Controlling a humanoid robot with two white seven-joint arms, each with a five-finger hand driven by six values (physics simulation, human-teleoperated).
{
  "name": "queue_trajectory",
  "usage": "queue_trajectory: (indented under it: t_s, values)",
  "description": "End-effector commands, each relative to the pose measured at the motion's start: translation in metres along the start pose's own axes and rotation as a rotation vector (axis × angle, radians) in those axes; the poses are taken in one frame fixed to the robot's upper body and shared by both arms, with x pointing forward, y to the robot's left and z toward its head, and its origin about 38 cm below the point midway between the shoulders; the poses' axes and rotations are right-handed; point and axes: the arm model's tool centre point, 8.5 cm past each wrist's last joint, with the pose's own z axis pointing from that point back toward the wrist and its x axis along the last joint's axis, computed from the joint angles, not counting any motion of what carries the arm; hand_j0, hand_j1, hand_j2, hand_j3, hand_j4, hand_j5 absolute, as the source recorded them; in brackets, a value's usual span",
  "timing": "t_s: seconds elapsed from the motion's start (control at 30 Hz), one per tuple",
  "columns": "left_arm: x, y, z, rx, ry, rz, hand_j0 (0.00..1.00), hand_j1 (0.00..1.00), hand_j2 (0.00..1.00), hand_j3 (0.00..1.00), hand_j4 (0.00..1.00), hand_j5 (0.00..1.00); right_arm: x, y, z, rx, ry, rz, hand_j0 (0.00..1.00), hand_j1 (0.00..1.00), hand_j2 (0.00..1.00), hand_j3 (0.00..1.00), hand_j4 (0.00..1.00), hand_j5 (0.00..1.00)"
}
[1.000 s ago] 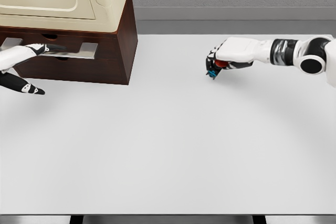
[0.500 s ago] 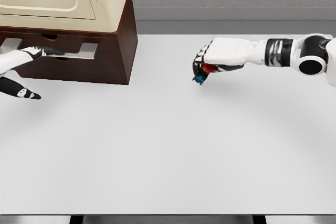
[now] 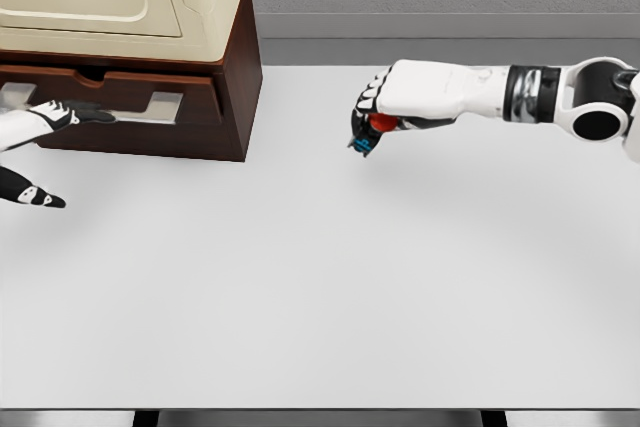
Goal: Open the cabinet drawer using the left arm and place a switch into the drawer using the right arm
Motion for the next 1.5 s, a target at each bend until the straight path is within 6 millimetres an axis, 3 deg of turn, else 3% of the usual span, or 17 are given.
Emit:
queue_trajectory:
  t_s: [0.0, 0.33, 0.57, 0.8, 1.07, 1.47]
  values:
    - [0.007, 0.006, 0.006, 0.001, -0.004, -0.006, 1.0, 1.0, 1.0, 1.0, 1.0, 1.0, 0.006, -0.011, 0.005, -0.034, -0.012, 0.006, 0.48, 0.48, 0.48, 0.48, 0.48, 0.48]
    - [0.02, 0.021, 0.018, 0.018, -0.016, -0.023, 1.0, 1.0, 1.0, 1.0, 1.0, 1.0, 0.009, -0.036, 0.0, -0.091, -0.034, 0.013, 0.49, 0.49, 0.49, 0.49, 0.49, 0.49]
    - [0.004, 0.013, -0.002, 0.052, -0.019, 0.008, 1.0, 1.0, 1.0, 1.0, 1.0, 1.0, 0.01, -0.049, -0.002, -0.118, -0.042, 0.011, 0.49, 0.49, 0.49, 0.49, 0.49, 0.49]
    - [-0.005, 0.011, -0.013, 0.071, -0.016, 0.022, 1.0, 1.0, 1.0, 1.0, 1.0, 1.0, 0.019, -0.059, -0.02, -0.146, -0.084, 0.012, 0.49, 0.49, 0.49, 0.49, 0.49, 0.49]
    - [-0.015, 0.008, -0.011, 0.068, 0.012, 0.024, 1.0, 1.0, 1.0, 1.0, 1.0, 1.0, 0.025, -0.071, -0.03, -0.173, -0.113, 0.006, 0.49, 0.49, 0.49, 0.49, 0.49, 0.49]
    - [-0.015, 0.004, -0.011, 0.031, 0.012, 0.027, 1.0, 1.0, 1.0, 1.0, 1.0, 1.0, 0.032, -0.075, -0.036, -0.178, -0.139, 0.011, 0.49, 0.49, 0.49, 0.49, 0.49, 0.49]
